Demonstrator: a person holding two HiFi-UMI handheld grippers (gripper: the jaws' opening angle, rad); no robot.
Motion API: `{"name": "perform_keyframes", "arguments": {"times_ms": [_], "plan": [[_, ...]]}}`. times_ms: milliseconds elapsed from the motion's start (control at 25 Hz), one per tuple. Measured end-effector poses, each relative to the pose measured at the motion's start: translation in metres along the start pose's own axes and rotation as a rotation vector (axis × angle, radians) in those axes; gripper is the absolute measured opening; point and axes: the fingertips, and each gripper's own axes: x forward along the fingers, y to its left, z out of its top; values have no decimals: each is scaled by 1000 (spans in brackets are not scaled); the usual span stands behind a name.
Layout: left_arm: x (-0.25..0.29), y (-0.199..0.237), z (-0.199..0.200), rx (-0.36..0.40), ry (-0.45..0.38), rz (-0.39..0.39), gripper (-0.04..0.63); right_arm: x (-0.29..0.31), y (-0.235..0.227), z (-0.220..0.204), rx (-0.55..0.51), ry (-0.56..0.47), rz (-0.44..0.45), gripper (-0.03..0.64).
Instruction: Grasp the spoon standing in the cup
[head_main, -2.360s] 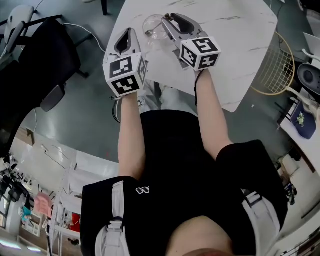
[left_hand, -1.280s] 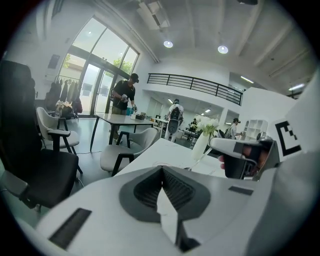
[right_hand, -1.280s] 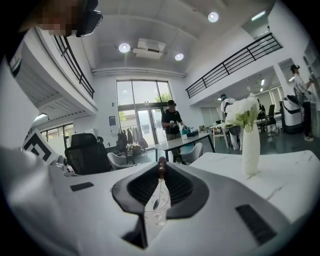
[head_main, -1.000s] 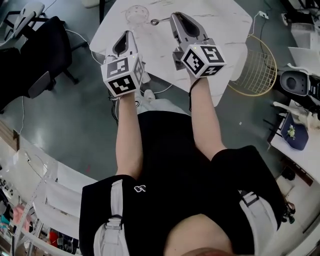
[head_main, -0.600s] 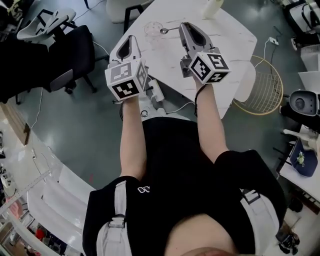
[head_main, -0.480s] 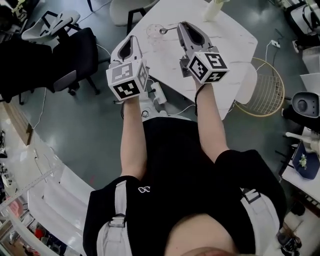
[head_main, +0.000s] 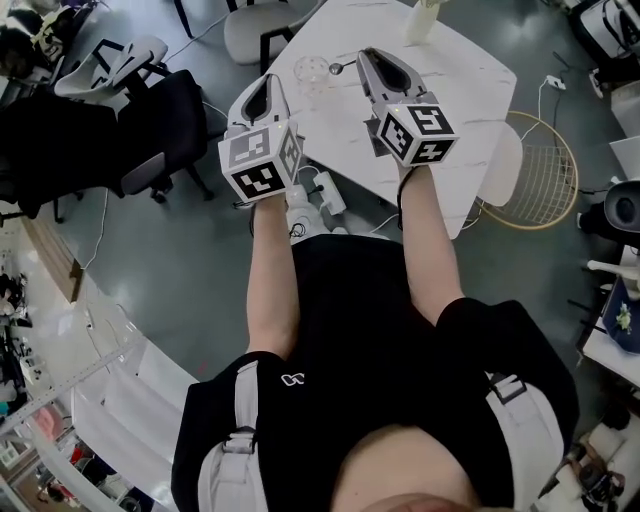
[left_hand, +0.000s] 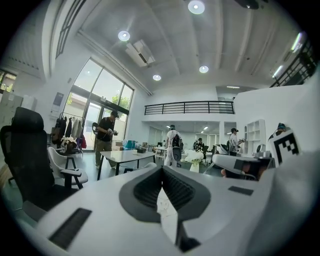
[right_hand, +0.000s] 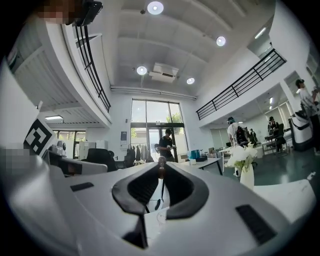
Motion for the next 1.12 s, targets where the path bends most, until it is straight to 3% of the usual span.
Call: {"name": "perform_keyframes", "arguments": {"times_ms": [1120], "plan": [[8, -9, -38, -39, 63, -72, 14, -7, 5, -23, -50, 52, -25, 43]]}}
